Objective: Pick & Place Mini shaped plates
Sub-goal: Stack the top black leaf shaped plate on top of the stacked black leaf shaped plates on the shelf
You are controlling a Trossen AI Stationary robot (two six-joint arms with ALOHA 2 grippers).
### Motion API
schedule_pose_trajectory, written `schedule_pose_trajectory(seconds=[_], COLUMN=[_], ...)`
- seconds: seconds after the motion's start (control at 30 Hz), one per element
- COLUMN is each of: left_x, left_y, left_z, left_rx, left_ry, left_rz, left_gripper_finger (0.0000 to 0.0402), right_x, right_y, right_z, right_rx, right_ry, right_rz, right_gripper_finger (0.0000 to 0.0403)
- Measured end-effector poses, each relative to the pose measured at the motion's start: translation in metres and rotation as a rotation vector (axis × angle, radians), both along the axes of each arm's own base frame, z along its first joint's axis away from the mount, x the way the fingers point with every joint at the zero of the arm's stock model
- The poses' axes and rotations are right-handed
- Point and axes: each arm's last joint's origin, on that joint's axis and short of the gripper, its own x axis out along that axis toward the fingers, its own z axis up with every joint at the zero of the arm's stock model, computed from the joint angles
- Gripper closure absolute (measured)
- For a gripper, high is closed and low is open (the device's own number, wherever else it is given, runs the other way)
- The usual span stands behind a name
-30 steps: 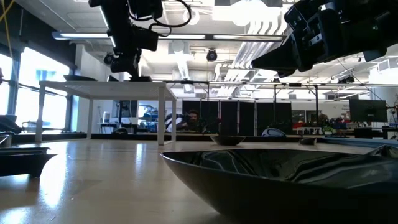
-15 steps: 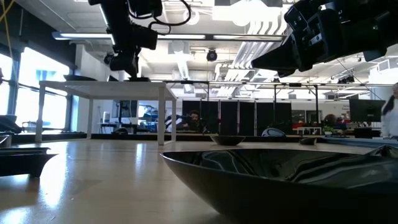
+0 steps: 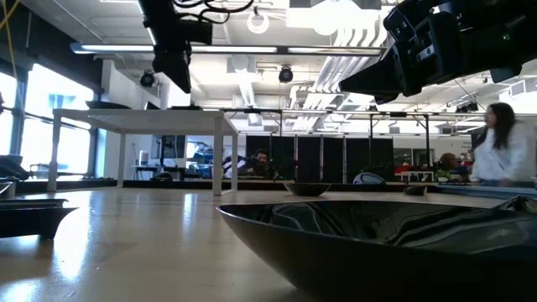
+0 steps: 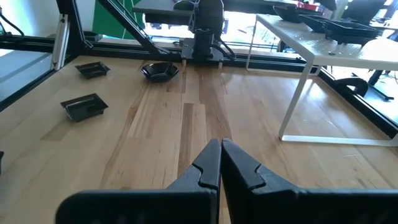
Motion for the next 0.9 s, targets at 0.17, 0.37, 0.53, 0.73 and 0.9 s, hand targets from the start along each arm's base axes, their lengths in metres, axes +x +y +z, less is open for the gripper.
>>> schedule_pose_trajectory(seconds=[0.17,0.37,0.53,0.73,0.9], left_x=[-0.008,-0.031,-0.043,-0.051,-0.049], left_y=[-0.002,-0.01,-0.016,-0.022,-0.025], left_z=[0.003,0.016,0.01,-0.022,-0.049], left_rx=[0.016,0.015,-0.041,-0.086,-0.162], left_ry=[-0.068,-0.279,-0.512,-0.75,-0.928], left_rz=[0.008,-0.009,-0.047,-0.149,-0.238], left_gripper_finger=[0.0335,0.0379,0.04,0.0399,0.0399], right_x=[0.0,0.0,0.0,0.0,0.0], right_y=[0.0,-0.001,-0.001,-0.002,-0.005], right_z=[0.0,0.0,0.0,0.0,0.0], right_rx=[0.0,-0.004,-0.008,0.025,0.113], right_ry=[0.0,0.0,-0.001,-0.005,-0.023], right_rz=[0.0,-0.022,-0.038,-0.086,-0.202], right_gripper_finger=[0.0402,0.0402,0.0402,0.0402,0.0403])
